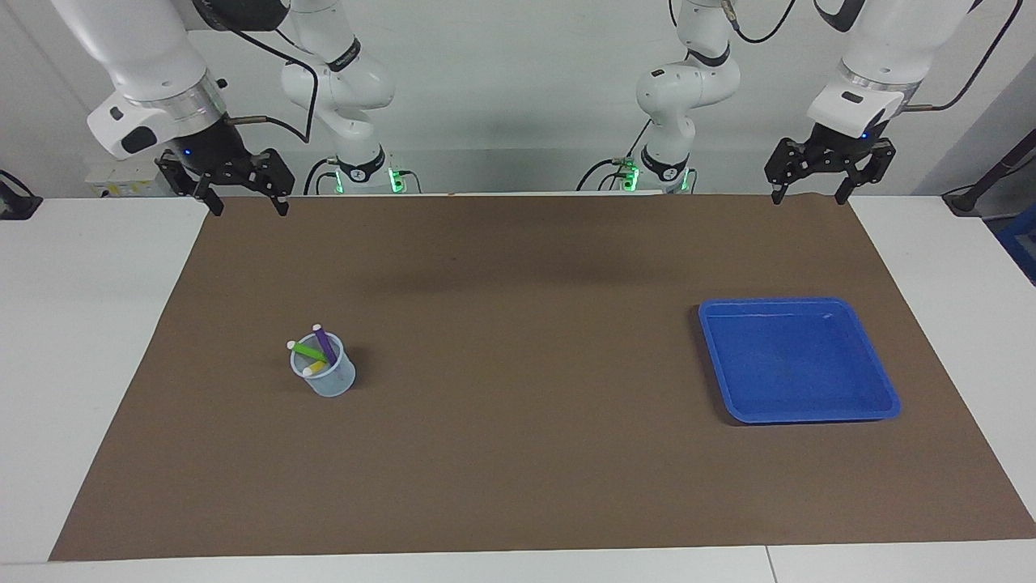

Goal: Transfer and insert pens with both arms

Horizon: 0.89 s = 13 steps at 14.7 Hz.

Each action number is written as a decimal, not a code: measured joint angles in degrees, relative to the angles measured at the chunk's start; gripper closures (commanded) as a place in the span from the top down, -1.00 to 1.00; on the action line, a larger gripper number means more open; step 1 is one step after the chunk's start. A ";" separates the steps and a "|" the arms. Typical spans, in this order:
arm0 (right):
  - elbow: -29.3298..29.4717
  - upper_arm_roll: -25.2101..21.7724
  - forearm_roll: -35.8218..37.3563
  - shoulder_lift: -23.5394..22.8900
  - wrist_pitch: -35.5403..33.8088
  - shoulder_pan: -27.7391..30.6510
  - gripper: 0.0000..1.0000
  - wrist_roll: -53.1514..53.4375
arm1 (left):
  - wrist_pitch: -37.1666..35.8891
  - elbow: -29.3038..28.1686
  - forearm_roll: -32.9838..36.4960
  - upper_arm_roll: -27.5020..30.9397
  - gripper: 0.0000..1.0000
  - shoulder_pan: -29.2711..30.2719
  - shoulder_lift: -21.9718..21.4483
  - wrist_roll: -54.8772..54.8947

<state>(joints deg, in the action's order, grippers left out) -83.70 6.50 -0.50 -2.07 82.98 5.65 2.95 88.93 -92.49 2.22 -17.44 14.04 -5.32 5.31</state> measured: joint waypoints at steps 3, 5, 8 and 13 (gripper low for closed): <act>-0.36 0.00 0.00 0.16 0.00 0.11 1.00 0.00 | -2.33 -0.44 -0.12 -0.63 1.00 -0.25 -0.21 0.02; -0.50 0.00 0.00 0.26 0.00 0.23 1.00 0.00 | -2.55 -0.77 -0.22 -1.20 1.00 -1.16 -0.45 0.02; -0.62 0.04 0.00 0.46 0.00 0.23 1.00 0.00 | -3.13 -0.91 -0.22 -1.39 1.00 -2.07 -0.79 -0.01; -0.66 0.11 0.00 2.12 0.00 0.23 1.00 0.00 | -3.20 -0.92 -0.22 -1.13 1.00 -2.05 -0.83 -0.01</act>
<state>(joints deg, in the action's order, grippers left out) -84.36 6.61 -0.50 0.05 82.98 5.88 2.95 85.73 -93.41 2.00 -18.57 11.99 -6.16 5.30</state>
